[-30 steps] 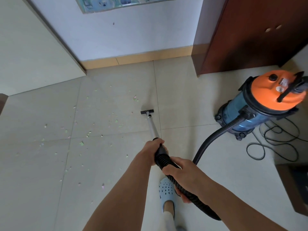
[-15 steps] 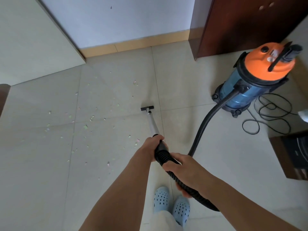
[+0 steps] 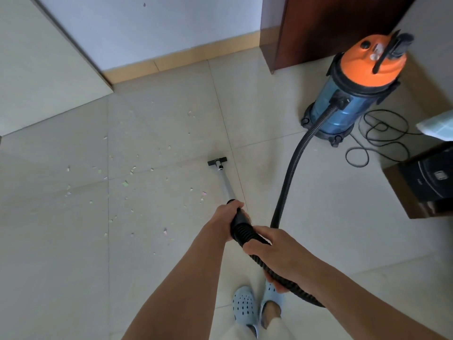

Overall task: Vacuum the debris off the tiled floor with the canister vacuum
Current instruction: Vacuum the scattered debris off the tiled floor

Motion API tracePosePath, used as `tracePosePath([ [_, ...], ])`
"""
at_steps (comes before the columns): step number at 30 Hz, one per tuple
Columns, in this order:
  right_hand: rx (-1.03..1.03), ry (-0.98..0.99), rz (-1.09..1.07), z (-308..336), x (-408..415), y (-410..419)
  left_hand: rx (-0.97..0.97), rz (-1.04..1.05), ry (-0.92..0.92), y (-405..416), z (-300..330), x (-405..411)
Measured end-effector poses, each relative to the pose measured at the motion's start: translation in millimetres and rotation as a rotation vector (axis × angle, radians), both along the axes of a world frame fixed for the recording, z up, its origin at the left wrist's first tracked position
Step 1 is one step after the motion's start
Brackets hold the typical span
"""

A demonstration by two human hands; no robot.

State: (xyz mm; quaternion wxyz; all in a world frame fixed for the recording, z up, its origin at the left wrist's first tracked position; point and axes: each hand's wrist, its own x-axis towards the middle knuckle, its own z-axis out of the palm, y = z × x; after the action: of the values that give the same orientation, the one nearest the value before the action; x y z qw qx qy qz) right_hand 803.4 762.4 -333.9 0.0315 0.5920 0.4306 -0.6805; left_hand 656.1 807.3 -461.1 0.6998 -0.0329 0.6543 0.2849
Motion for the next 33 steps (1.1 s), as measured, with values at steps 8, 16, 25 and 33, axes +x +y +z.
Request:
tracePosePath([
  [8, -0.014, -0.008, -0.028, 11, -6, -27, -0.005, -0.016, 0.005, -26, 8, -4],
  [16, -0.005, -0.007, -0.018, 4, 8, -44, -0.027, 0.017, -0.008, -41, 6, 8],
  [25, 0.09, -0.067, 0.052, -2, 35, -56, 0.007, 0.09, -0.071, -54, 7, 39],
  [33, 0.092, -0.06, -0.034, -13, 35, -35, 0.009, 0.045, -0.082, -21, 8, 44],
])
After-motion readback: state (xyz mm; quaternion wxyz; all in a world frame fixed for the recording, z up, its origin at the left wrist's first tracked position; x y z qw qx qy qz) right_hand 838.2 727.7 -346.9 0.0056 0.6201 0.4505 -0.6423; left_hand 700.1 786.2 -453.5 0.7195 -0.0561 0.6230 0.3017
